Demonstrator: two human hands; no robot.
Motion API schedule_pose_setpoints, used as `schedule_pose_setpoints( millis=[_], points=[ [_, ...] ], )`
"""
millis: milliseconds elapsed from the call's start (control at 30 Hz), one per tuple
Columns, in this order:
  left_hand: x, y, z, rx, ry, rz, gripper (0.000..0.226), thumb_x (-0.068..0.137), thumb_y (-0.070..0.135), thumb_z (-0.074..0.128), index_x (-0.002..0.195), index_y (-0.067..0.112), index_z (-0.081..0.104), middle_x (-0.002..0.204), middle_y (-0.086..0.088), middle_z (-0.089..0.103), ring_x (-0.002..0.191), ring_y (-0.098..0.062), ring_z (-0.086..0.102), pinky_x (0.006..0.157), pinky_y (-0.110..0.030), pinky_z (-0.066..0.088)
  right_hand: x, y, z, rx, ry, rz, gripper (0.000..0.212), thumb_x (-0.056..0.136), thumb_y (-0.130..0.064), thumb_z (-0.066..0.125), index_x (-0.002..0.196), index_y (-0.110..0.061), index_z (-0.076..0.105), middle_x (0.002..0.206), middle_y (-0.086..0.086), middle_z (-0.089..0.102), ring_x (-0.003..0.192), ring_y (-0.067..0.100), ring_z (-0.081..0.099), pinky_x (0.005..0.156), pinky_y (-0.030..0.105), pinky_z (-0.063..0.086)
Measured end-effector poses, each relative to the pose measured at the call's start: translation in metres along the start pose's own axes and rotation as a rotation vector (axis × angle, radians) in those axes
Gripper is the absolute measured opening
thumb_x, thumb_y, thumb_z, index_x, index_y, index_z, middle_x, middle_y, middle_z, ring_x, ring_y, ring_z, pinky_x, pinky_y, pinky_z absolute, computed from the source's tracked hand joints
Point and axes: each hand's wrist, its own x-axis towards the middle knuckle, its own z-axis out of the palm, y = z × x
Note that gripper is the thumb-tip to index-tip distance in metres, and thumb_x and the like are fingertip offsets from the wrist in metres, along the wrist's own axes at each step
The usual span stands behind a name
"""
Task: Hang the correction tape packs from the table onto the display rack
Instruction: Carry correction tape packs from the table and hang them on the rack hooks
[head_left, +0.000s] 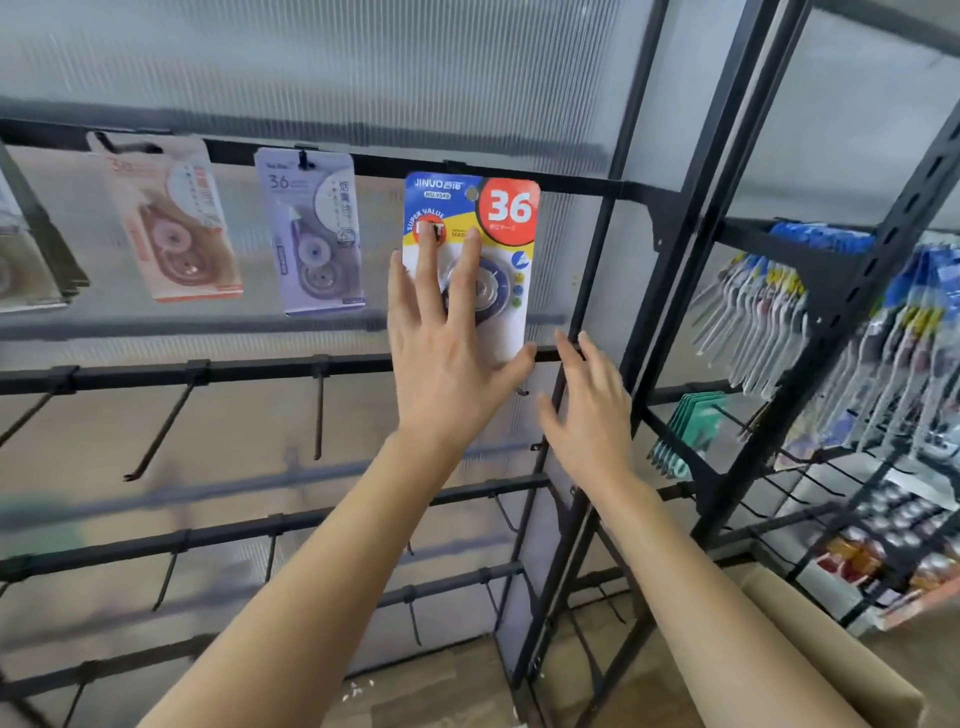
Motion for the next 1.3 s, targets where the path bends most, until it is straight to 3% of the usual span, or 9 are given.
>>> schedule_pose_setpoints(
  millis=[167, 400, 567, 700, 767, 933, 1300],
  points=[
    [0.011, 0.019, 0.011, 0.014, 0.000, -0.012, 0.089, 0.077, 0.058, 0.055, 0.148, 0.012, 0.027, 0.156, -0.021, 0.013, 0.142, -0.045, 0.015, 0.115, -0.042, 0.009, 0.008, 0.012, -0.001, 0.012, 0.007, -0.018, 0.066, 0.092, -0.027, 0.057, 0.149, -0.024, 0.025, 0.156, 0.009, 0.021, 0.144, 0.029, 0.019, 0.114, 0.045, 0.018],
    [0.009, 0.027, 0.021, 0.023, -0.014, -0.030, 0.086, 0.079, 0.045, 0.067, 0.147, 0.016, 0.024, 0.156, -0.020, 0.014, 0.142, -0.046, 0.015, 0.115, -0.044, 0.014, 0.021, 0.016, -0.002, 0.021, -0.010, -0.028, 0.066, 0.091, -0.024, 0.057, 0.149, -0.023, 0.026, 0.156, 0.011, 0.021, 0.143, 0.032, 0.019, 0.113, 0.049, 0.022],
    [0.006, 0.033, 0.025, 0.030, -0.031, -0.045, 0.087, 0.079, 0.042, 0.069, 0.142, 0.027, 0.011, 0.157, -0.017, 0.011, 0.143, -0.044, 0.011, 0.114, -0.044, 0.014, 0.027, 0.023, -0.002, 0.003, -0.012, -0.047, 0.066, 0.091, -0.024, 0.058, 0.149, -0.021, 0.027, 0.156, 0.011, 0.023, 0.142, 0.033, 0.021, 0.112, 0.050, 0.024],
    [0.009, 0.038, 0.024, 0.037, 0.034, -0.095, 0.085, 0.077, 0.049, 0.060, 0.149, 0.019, 0.025, 0.157, -0.017, 0.016, 0.141, -0.046, 0.017, 0.113, -0.046, 0.018, 0.028, 0.027, -0.001, 0.019, 0.012, -0.082, 0.065, 0.089, -0.020, 0.060, 0.147, -0.017, 0.031, 0.152, 0.016, 0.029, 0.139, 0.037, 0.027, 0.110, 0.054, 0.029],
    [0.011, 0.038, 0.024, 0.070, 0.018, -0.125, 0.087, 0.074, 0.053, 0.053, 0.150, 0.018, 0.025, 0.158, -0.015, 0.015, 0.141, -0.044, 0.016, 0.113, -0.046, 0.017, 0.028, 0.029, -0.002, -0.006, 0.010, -0.094, 0.066, 0.090, -0.021, 0.059, 0.148, -0.019, 0.029, 0.153, 0.015, 0.027, 0.140, 0.036, 0.026, 0.111, 0.052, 0.026],
    [0.013, 0.025, 0.032, 0.158, -0.026, -0.134, 0.094, 0.075, 0.043, 0.070, 0.152, 0.023, 0.019, 0.159, -0.011, 0.009, 0.143, -0.042, 0.012, 0.113, -0.045, 0.015, 0.031, 0.033, -0.005, -0.106, -0.052, -0.127, 0.068, 0.093, -0.027, 0.054, 0.151, -0.025, 0.018, 0.157, 0.010, 0.018, 0.144, 0.033, 0.016, 0.114, 0.048, 0.017],
    [0.046, -0.006, 0.057, 0.210, -0.121, -0.193, 0.100, 0.078, 0.046, 0.070, 0.153, 0.027, 0.007, 0.161, -0.007, -0.003, 0.145, -0.039, 0.001, 0.115, -0.046, 0.012, 0.046, 0.034, -0.006, -0.197, -0.151, -0.164, 0.069, 0.096, -0.033, 0.048, 0.152, -0.028, 0.009, 0.159, 0.007, 0.009, 0.145, 0.031, 0.007, 0.116, 0.049, 0.010]
  ],
)
